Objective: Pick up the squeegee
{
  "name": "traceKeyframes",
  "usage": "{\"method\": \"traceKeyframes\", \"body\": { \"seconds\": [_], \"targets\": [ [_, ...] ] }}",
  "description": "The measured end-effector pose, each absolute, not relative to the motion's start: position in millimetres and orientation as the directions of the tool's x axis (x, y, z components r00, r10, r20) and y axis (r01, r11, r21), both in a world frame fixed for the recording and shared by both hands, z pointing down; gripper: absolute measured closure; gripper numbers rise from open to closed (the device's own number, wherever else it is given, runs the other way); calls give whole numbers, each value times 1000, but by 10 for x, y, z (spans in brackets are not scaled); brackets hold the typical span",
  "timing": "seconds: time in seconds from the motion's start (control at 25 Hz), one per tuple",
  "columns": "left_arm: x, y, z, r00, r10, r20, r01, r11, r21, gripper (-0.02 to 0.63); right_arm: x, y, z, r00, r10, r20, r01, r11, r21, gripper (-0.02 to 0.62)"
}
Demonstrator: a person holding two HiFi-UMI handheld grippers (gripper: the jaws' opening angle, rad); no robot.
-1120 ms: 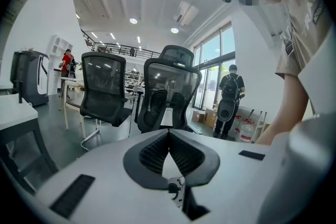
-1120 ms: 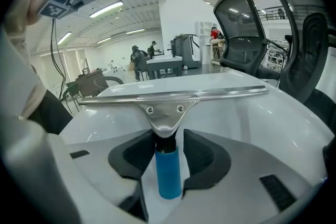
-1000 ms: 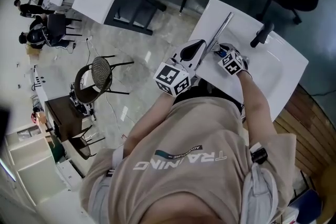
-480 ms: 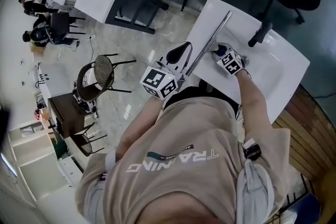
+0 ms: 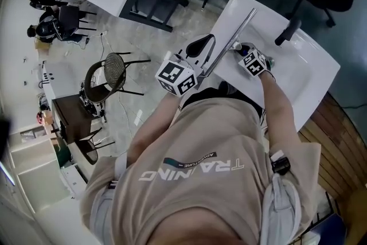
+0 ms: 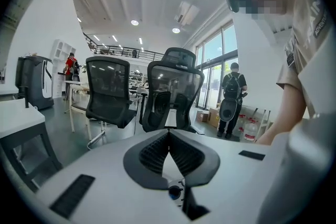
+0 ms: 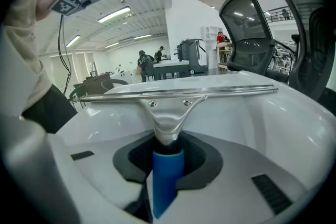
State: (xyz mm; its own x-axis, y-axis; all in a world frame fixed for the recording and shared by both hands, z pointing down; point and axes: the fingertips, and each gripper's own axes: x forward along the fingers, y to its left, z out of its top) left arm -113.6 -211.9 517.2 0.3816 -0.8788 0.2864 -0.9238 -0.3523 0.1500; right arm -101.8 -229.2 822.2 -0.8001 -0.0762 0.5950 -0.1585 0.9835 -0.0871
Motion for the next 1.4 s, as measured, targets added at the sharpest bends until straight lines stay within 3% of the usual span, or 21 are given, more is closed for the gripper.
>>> {"method": "traceKeyframes", "body": {
  "seconds": [0.24, 0.88, 1.4],
  "targets": [
    [-1226, -1992, 5152, 365, -889, 275, -929, -332, 163, 593, -952, -2208, 8007, -787, -104, 609, -189, 979, -77, 503],
    [-1569, -1936, 4965, 348, -920, 183, -934, -324, 148, 594, -715, -2404, 6868, -723, -397, 566, -449, 892, 53, 505],
    [-1890, -2314, 4613, 483, -865, 137, -876, -473, 97, 594, -260, -2490, 5895, -547, -664, 510, -730, 676, 96, 509]
  ]
}}
